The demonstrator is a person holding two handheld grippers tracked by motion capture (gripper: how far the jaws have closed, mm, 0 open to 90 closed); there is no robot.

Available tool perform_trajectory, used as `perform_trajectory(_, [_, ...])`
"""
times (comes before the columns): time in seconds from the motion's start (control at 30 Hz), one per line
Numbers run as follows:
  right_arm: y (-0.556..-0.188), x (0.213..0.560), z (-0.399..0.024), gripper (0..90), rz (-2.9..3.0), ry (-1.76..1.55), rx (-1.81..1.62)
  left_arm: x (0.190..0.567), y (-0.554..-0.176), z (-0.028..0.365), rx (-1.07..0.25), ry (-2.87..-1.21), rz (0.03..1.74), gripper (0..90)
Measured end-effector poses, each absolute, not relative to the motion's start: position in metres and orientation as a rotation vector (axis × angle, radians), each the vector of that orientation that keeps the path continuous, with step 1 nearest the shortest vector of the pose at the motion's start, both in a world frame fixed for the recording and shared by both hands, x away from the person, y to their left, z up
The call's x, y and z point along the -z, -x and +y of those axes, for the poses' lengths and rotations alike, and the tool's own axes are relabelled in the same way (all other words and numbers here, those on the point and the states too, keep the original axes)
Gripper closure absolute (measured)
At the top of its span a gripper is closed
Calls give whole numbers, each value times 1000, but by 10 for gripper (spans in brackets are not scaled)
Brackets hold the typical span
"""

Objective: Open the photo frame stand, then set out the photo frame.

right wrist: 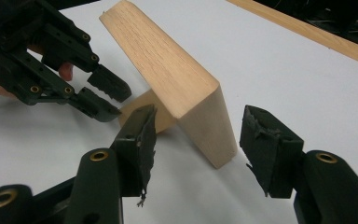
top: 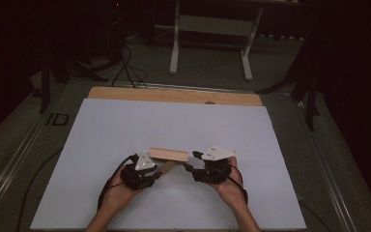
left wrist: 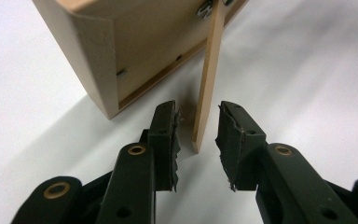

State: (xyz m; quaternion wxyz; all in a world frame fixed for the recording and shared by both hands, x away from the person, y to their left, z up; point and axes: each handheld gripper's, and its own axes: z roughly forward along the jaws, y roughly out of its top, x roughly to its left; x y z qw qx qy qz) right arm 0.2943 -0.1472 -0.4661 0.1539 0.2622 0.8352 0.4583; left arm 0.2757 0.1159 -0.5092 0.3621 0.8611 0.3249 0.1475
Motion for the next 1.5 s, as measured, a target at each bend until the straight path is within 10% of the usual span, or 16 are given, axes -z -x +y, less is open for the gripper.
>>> perform_trajectory(1.5, [-298,455,-170,477,2231,-831,-1416,488,-262,143,-446,-2096,800,763])
